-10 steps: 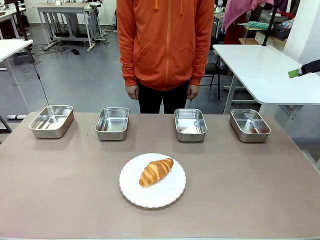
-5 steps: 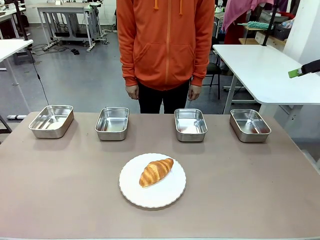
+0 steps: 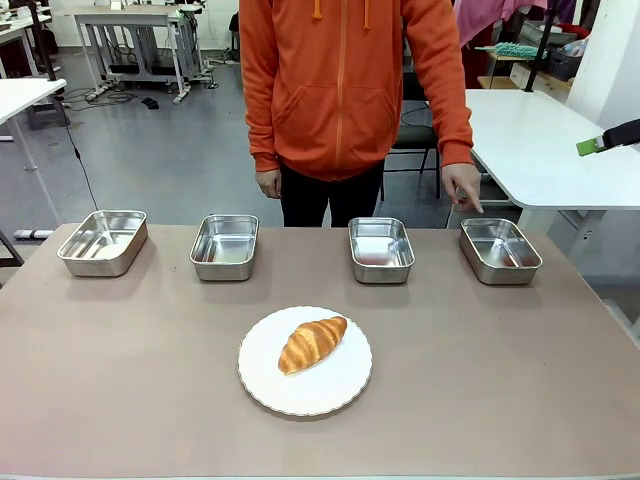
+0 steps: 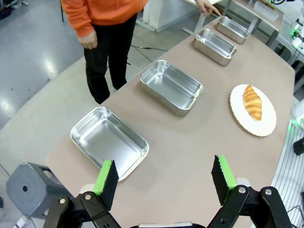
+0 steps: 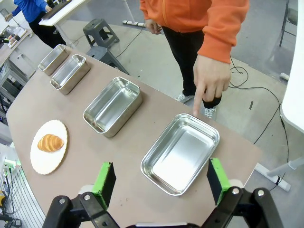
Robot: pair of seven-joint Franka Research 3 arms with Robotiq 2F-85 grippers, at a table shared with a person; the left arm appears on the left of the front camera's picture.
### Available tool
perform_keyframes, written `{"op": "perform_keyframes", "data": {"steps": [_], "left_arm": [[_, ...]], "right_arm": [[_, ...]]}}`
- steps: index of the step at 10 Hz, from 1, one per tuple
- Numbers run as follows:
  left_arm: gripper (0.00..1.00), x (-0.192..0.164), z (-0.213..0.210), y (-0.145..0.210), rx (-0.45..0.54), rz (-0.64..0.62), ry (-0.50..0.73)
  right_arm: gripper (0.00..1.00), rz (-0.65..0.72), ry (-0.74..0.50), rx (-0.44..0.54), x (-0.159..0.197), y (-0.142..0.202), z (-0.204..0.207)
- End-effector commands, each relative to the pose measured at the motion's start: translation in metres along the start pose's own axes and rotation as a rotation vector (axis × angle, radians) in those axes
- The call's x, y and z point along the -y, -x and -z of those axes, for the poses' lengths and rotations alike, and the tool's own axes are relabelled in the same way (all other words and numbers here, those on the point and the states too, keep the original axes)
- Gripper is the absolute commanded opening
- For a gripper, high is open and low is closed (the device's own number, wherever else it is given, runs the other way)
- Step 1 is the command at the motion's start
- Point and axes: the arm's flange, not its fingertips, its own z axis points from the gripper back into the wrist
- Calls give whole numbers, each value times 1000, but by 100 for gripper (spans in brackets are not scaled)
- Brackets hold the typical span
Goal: Place the bread in the container.
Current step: Place the Butter Roll into the Airtight Container indicated by the human.
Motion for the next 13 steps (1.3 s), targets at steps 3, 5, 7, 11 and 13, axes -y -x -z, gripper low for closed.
{"op": "perform_keyframes", "data": {"steps": [3, 5, 7, 11, 13], "left_arm": [[100, 1, -2, -1, 6, 8, 7], [100, 1, -2, -1, 6, 8, 7], [100, 1, -2, -1, 6, 8, 7], [100, 1, -2, -1, 6, 8, 7], [100, 1, -2, -1, 6, 8, 7]], "right_arm": [[100, -4, 2, 4, -1, -2, 0], [100, -4, 2, 4, -1, -2, 0], [100, -4, 2, 4, -1, -2, 0], [100, -4, 2, 4, -1, -2, 0], [100, -4, 2, 4, -1, -2, 0]]}}
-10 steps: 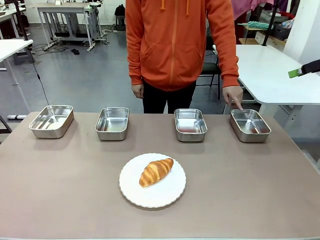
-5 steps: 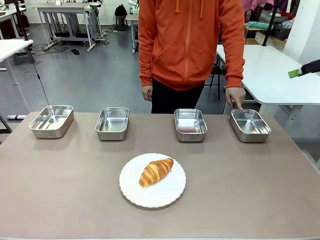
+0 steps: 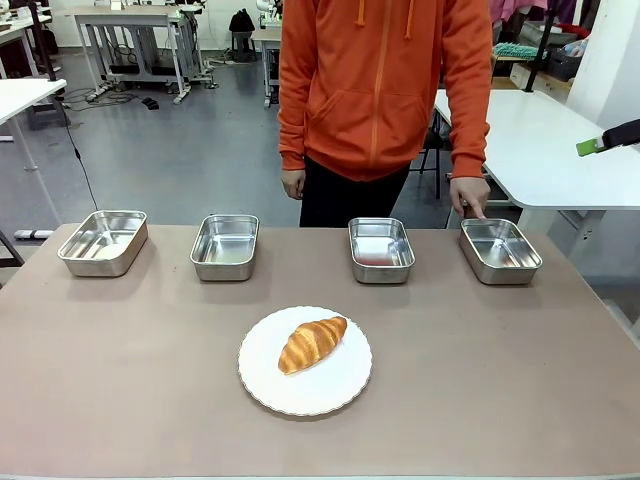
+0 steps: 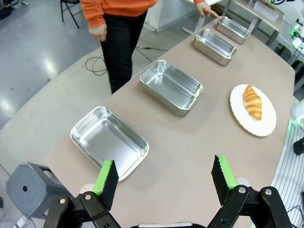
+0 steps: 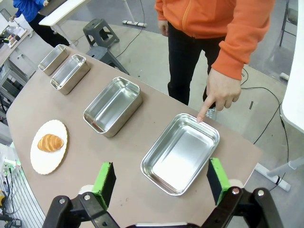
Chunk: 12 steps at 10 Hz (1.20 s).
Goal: Place the bread in the container.
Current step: Place the Butter Roll into the Airtight Container indicated by the human.
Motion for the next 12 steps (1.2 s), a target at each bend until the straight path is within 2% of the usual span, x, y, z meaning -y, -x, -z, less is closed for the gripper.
{"op": "perform_keyframes", "data": {"steps": [1, 3, 6, 7, 8, 9, 10, 12], "left_arm": [[100, 1, -2, -1, 6, 8, 7], [100, 1, -2, -1, 6, 8, 7], [100, 1, -2, -1, 6, 8, 7], [100, 1, -2, -1, 6, 8, 7], [100, 1, -2, -1, 6, 8, 7], [100, 1, -2, -1, 6, 8, 7], [100, 1, -2, -1, 6, 8, 7], [100, 1, -2, -1, 6, 8, 7]], "right_arm": [[100, 0, 0, 0, 0, 0, 0], [100, -3, 9, -39, -61, -23, 19], [100, 160, 106, -133, -161, -44, 69], [100, 193, 101, -228, -194, -43, 89], [100, 271, 152, -275, -227, -41, 112], [100, 307, 187, -290, -259, -33, 134], [100, 411, 322, -300, -290, -26, 158], [100, 513, 357, -338, -335, -10, 193]]}}
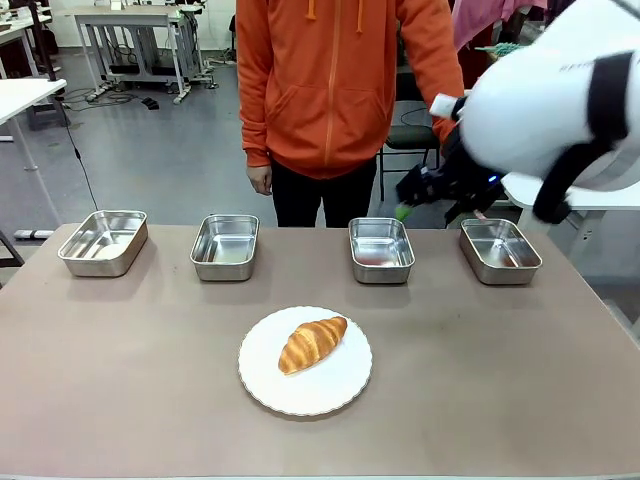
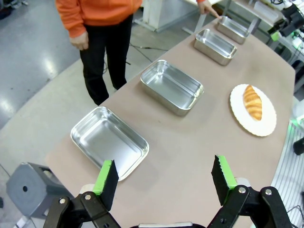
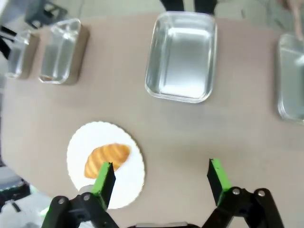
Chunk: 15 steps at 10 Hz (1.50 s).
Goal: Place the bread in the container.
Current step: Place the Butter Roll into the Airtight Container indicated by the human.
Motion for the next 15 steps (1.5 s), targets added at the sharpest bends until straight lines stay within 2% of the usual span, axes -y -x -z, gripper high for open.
{"op": "perform_keyframes", "data": {"steps": [1, 2, 3, 6, 7, 9, 10, 13, 15], "left_arm": [[100, 1, -2, -1, 7, 7, 7], [100, 1, -2, -1, 7, 7, 7], [100, 1, -2, -1, 7, 7, 7], [100, 1, -2, -1, 7, 7, 7], [100, 1, -2, -1, 7, 7, 7], [100, 1, -2, -1, 7, 7, 7], [100, 1, -2, -1, 7, 7, 7], [100, 1, -2, -1, 7, 7, 7], [100, 1, -2, -1, 7, 7, 7]], "right_arm": [[100, 118, 21, -43, -24, 5, 7], [100, -97, -190, -198, 1, 7, -6], [100, 62, 21, -25, -18, 10, 8], [100, 62, 21, -25, -18, 10, 8], [100, 39, -16, -62, -17, 11, 7], [100, 211, 48, -76, -89, 29, 23], [100, 320, 64, -133, -118, 37, 36], [100, 601, 186, -242, -165, 62, 69], [100, 774, 238, -244, -185, 80, 88]]}}
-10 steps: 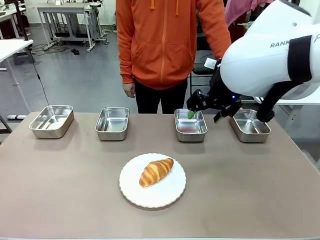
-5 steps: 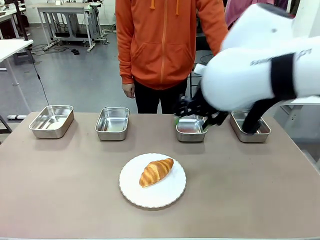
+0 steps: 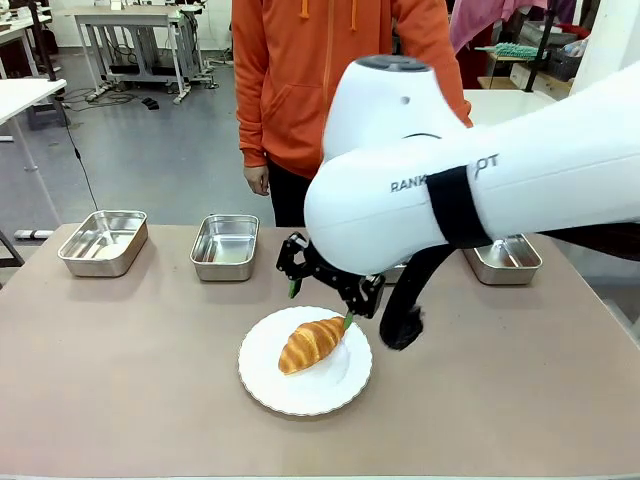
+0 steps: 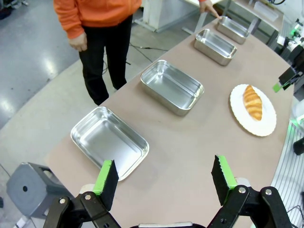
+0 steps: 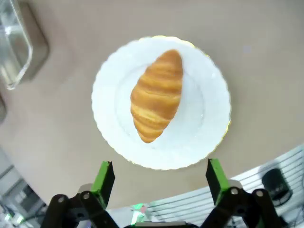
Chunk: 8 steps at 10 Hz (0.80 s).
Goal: Place the bread in the container.
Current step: Place the Butter Roll into the Airtight Container indicated by the human.
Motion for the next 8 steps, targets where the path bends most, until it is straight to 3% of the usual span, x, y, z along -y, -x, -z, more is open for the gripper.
{"op": "perform_keyframes", "data": {"steps": [1, 4, 5, 8], "left_arm": [[100, 1, -1, -1, 6, 7, 8], [100, 1, -1, -1, 6, 7, 8], [100, 1, -1, -1, 6, 7, 8], [100, 1, -1, -1, 6, 7, 8]], "right_arm": [[100, 126, 43, -1, -26, 14, 18], [100, 189, 59, -20, -26, 8, 51], [100, 126, 59, -29, -10, 14, 36], [100, 145, 68, -43, -12, 10, 47]]}}
